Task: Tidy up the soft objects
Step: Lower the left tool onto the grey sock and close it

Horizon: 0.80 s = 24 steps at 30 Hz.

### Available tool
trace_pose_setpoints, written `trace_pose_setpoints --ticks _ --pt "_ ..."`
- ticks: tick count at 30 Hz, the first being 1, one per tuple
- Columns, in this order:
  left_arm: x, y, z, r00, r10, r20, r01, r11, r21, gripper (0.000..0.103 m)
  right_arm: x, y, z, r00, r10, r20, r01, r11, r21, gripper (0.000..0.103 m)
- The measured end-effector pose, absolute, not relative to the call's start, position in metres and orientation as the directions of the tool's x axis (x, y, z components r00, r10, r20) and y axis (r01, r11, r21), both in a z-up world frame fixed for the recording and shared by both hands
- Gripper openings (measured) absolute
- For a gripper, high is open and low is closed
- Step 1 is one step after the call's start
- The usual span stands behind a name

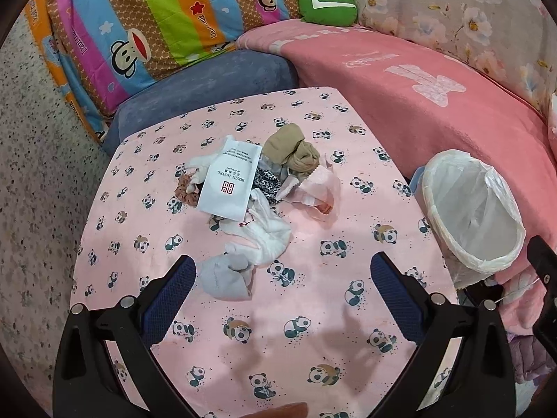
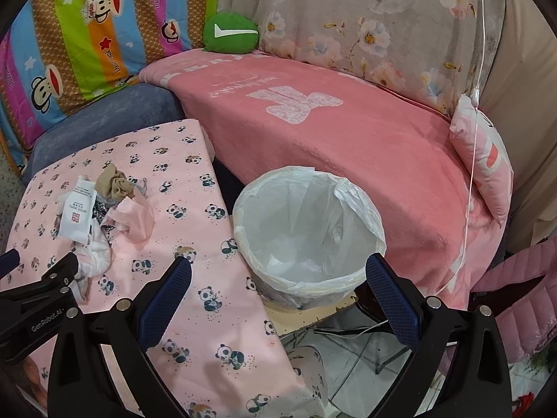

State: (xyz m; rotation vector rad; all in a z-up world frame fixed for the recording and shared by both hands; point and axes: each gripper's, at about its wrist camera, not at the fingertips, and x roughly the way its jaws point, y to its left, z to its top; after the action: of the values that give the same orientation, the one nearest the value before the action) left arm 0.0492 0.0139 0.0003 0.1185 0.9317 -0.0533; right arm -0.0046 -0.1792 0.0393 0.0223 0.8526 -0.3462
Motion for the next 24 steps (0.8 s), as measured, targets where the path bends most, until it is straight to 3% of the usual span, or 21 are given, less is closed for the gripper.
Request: trace_pose_setpoints --ticks 13,22,24 --pt "0.081 0.080 -0.056 0.475 0.006 -0.880 -0.004 1.000 0.004 0.096 0.017 -0.131 0.025 0.616 -0.219 -0.757 0.234 0.968 -0.089 0.098" --pt "0.096 0.098 -0.091 0.400 -0.103 -0.911 -0.015 0.993 -0.118 0.095 0.031 -0.111 0.011 0.612 -0.173 -0.771 0.205 0.977 -0.056 0.098" --pt "0.098 0.098 -0.094 0.398 -0.123 -0.909 -0.010 0.990 -0.139 0.091 0.033 -0.109 0.007 0.609 -0.157 -0.778 0.201 0.979 -0.040 0.098"
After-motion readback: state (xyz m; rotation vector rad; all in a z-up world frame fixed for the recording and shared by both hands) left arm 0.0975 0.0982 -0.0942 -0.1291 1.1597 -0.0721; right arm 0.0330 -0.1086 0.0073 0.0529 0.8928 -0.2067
